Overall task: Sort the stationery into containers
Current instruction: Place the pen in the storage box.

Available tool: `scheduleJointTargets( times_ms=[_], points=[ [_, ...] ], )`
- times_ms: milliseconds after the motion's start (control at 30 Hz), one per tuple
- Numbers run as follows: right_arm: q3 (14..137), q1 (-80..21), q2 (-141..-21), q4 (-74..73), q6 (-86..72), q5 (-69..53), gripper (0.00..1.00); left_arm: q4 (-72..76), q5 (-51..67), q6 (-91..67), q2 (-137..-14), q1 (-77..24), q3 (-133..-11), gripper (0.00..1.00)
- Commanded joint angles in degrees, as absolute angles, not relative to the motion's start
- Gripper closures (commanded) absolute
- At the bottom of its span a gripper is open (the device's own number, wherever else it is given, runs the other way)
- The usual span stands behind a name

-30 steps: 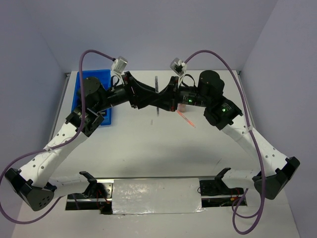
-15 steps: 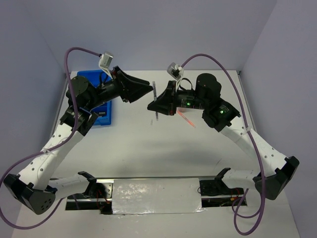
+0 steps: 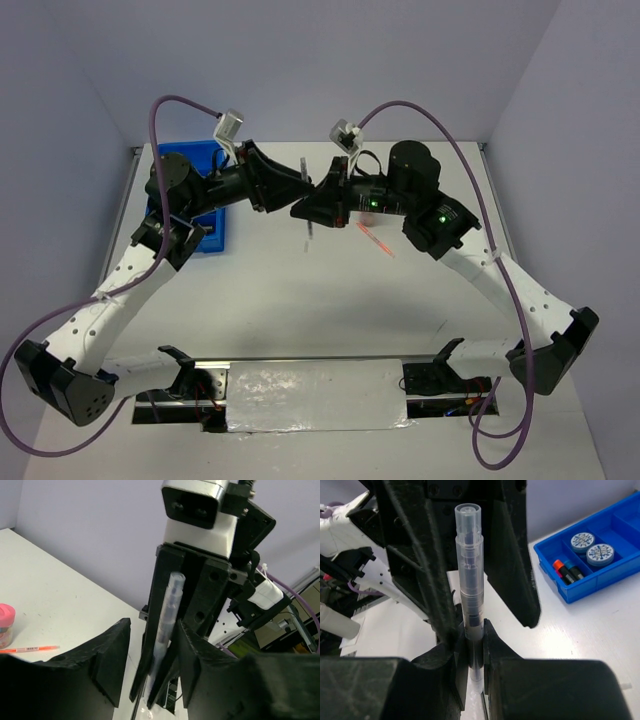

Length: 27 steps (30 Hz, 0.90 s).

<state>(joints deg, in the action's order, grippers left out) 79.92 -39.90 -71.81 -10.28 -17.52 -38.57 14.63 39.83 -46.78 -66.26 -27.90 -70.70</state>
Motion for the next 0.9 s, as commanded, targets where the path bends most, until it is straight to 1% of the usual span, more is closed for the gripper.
scheduleJointTargets(
  times_ms=[0,33,100,133,200,267,300,333,367,400,433,467,500,533,567,600,633,700,733,767,867],
  points=[
    [84.37,-41.39,-73.12,-11.24,-16.01,-39.46,1.0,17.75,40.87,-46.32,-66.71,-28.21,-70.84,0.47],
    [84.72,-41.92,-73.73,-12.03,-15.47,-39.11,1.0,17.84,40.7,-46.23,-66.71,-28.21,-70.84,0.48],
    [85.25,-42.36,-74.09,-13.53,-14.5,-38.41,1.0,17.58,40.17,-45.71,-67.06,-28.21,-71.45,0.59],
    [85.17,-42.45,-74.18,-13.54,-14.33,-38.32,1.0,16.45,39.91,-45.44,-67.23,-28.21,-71.89,0.68],
    [84.82,-42.54,-74.0,-13.53,-14.24,-37.97,1.0,15.38,39.2,-44.39,-67.76,-28.21,-72.94,0.8],
    [84.55,-42.45,-73.74,-13.62,-13.8,-37.53,1.0,12.58,37.71,-43.42,-68.11,-28.21,-73.82,1.0],
    [84.38,-42.45,-73.74,-13.8,-13.71,-37.53,1.0,11.7,36.05,-42.81,-68.29,-28.21,-74.7,1.0],
    [84.11,-42.36,-73.65,-13.8,-13.71,-36.92,0.82,9.69,34.64,-42.45,-68.38,-28.13,-75.14,1.0],
    [83.85,-42.1,-73.48,-14.06,-14.06,-35.78,0.58,8.45,32.71,-42.19,-68.55,-28.04,-75.58,1.0],
    [83.15,-41.06,-73.3,-15.02,-14.24,-34.47,0.08,6.7,30.43,-41.58,-68.64,-27.78,-76.72,1.0],
    [82.45,-40.17,-72.26,-15.64,-14.67,-30.19,0.0,1.55,23.36,-41.49,-68.82,-26.47,-77.51,1.0],
    [80.27,-39.12,-71.55,-15.99,-15.9,-27.71,0.0,-0.42,19.81,-41.66,-69.34,-25.32,-78.22,1.0],
    [79.2,-36.5,-70.5,-17.39,-16.6,-25.16,0.0,-3.57,16.3,-43.49,-69.78,-21.31,-79.53,1.0],
    [77.88,-35.17,-68.31,-18.1,-17.31,-19.57,0.0,-6.3,9.13,-45.16,-70.31,-18.57,-80.15,1.0],
    [76.83,-34.29,-67.25,-19.15,-18.27,-16.55,0.0,-8.68,6.18,-46.92,-71.18,-15.76,-80.59,1.0],
    [74.9,-33.41,-66.11,-21.25,-18.54,-13.74,0.0,-14.44,3.37,-52.42,-73.45,-12.6,-81.29,1.0],
    [74.1,-32.53,-64.18,-21.97,-18.89,-9.45,0.0,-17.29,0.29,-55.78,-74.69,-6.39,-81.21,1.0],
    [72.08,-32.26,-61.98,-23.11,-19.34,-8.26,0.0,-18.99,0.09,-63.26,-79.09,0.83,-78.76,1.0],
    [71.37,-32.34,-61.35,-23.03,-19.42,-8.61,0.0,-18.2,-3.39,-65.63,-80.23,2.97,-77.71,1.0],
    [69.89,-32.34,-60.3,-22.24,-20.29,-10.01,0.0,-13.76,-4.56,-68.7,-82.51,5.08,-75.26,1.0],
    [67.07,-32.26,-58.72,-20.92,-22.23,-12.82,0.0,-9.34,-7.64,-74.6,-88.04,7.55,-74.09,1.0]
  ],
)
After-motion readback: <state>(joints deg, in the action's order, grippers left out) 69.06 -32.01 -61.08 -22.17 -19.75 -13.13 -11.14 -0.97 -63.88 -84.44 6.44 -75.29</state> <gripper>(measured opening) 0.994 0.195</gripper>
